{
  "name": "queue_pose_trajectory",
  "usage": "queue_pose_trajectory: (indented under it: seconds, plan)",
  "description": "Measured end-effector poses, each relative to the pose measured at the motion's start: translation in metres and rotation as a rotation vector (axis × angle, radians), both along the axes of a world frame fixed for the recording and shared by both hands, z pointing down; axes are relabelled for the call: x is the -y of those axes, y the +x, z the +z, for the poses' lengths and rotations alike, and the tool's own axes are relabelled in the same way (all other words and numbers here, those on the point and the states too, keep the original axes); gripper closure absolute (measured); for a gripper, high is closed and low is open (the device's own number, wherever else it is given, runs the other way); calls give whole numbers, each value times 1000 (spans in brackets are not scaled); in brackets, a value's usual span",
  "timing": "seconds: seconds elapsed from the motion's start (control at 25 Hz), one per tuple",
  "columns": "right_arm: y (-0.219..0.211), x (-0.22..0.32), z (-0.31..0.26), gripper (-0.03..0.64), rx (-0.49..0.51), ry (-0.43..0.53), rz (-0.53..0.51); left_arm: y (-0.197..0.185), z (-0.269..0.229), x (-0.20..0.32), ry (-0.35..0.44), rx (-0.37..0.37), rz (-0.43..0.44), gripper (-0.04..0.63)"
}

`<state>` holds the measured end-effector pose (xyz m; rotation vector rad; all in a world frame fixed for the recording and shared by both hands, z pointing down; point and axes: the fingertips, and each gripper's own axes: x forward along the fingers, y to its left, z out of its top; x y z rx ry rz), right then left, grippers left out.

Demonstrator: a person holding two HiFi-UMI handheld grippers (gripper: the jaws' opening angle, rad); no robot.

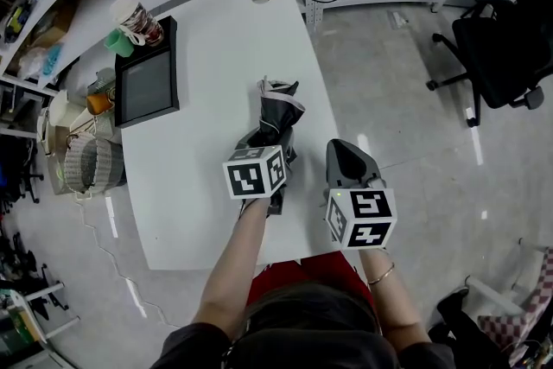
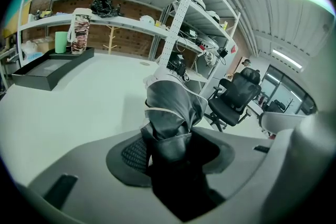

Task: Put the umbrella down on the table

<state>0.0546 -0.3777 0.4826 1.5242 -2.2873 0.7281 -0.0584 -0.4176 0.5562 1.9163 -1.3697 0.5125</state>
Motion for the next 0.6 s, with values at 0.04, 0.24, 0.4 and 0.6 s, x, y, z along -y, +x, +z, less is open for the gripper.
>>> queue_pose_trajectory:
  seconds: [0.04,0.24,0.4,0.6]
  plan:
    - [1,1,0,598,0,0,1,0,1,1,-5,2,0,379]
    - [5,4,1,598,-2,-1,2,3,4,2,-24,15,-5,377]
    - [5,4,3,598,-3,-7,-1,4,6,4,-33,23,1,376]
    - [3,3,4,598,0,-14,-3,5,5,7,-37,28,3,370]
